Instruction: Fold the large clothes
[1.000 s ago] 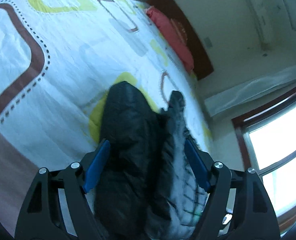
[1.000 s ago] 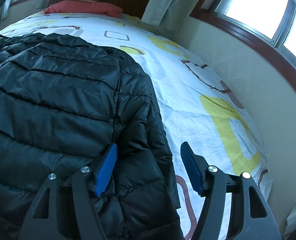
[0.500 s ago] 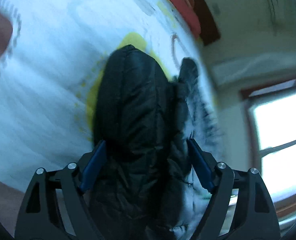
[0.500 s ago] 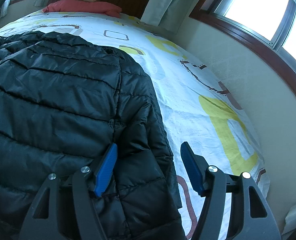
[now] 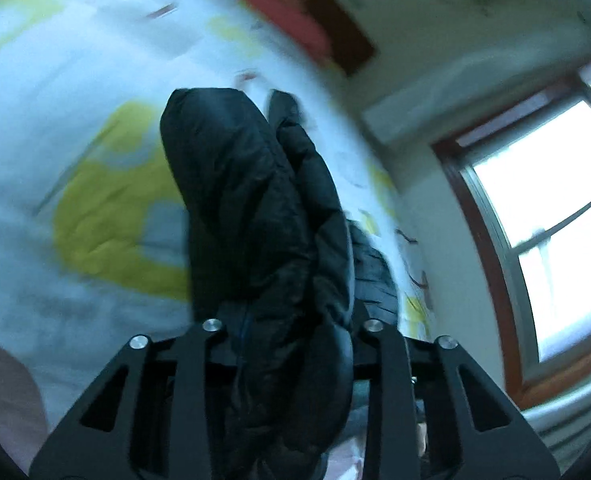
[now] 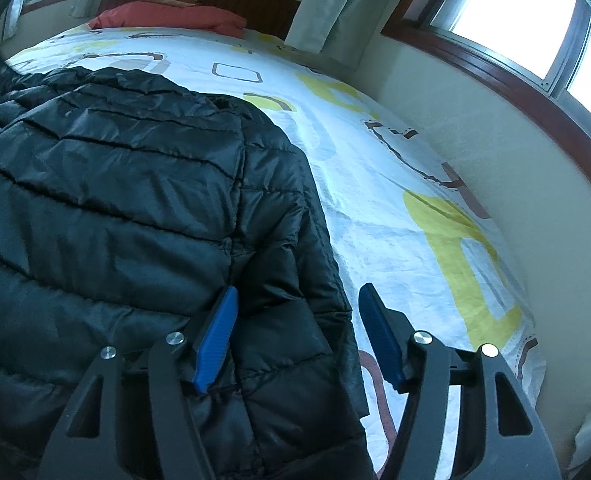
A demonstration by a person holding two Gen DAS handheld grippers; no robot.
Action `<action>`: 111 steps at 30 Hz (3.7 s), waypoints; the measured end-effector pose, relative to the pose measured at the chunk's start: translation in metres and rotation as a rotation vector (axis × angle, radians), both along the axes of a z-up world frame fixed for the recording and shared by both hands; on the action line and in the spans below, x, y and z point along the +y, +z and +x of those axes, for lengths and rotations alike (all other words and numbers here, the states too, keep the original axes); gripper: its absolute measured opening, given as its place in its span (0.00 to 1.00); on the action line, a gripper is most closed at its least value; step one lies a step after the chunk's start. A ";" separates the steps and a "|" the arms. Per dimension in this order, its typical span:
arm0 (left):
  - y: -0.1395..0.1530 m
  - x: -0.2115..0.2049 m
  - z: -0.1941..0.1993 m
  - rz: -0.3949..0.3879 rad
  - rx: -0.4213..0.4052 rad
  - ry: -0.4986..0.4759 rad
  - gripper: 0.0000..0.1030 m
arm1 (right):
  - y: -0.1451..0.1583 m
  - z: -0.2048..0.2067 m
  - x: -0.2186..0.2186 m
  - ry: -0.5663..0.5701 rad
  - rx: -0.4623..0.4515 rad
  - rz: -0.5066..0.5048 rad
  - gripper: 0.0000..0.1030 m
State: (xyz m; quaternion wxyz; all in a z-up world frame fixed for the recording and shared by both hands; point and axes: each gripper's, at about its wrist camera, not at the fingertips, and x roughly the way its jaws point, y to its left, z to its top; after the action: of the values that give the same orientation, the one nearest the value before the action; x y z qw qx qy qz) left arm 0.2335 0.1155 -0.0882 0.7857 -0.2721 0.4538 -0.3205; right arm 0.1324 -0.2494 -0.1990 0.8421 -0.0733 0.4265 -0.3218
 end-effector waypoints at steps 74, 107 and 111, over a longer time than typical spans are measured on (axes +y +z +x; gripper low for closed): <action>-0.038 -0.128 -0.077 0.054 0.031 0.133 0.67 | 0.026 -0.051 -0.034 -0.042 -0.058 0.189 0.59; -0.087 -0.135 -0.053 -0.193 0.228 0.202 0.84 | 0.013 0.004 -0.086 0.033 -0.470 1.288 0.73; -0.081 -0.143 -0.052 -0.149 0.208 0.190 0.85 | 0.021 0.014 -0.076 0.083 -0.393 1.161 0.39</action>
State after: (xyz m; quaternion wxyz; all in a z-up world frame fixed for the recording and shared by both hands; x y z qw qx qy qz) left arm 0.1816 -0.0276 -0.1689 0.7388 -0.4031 0.4799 -0.2478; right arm 0.1469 -0.3249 -0.1777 0.8191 0.4418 0.3657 -0.0114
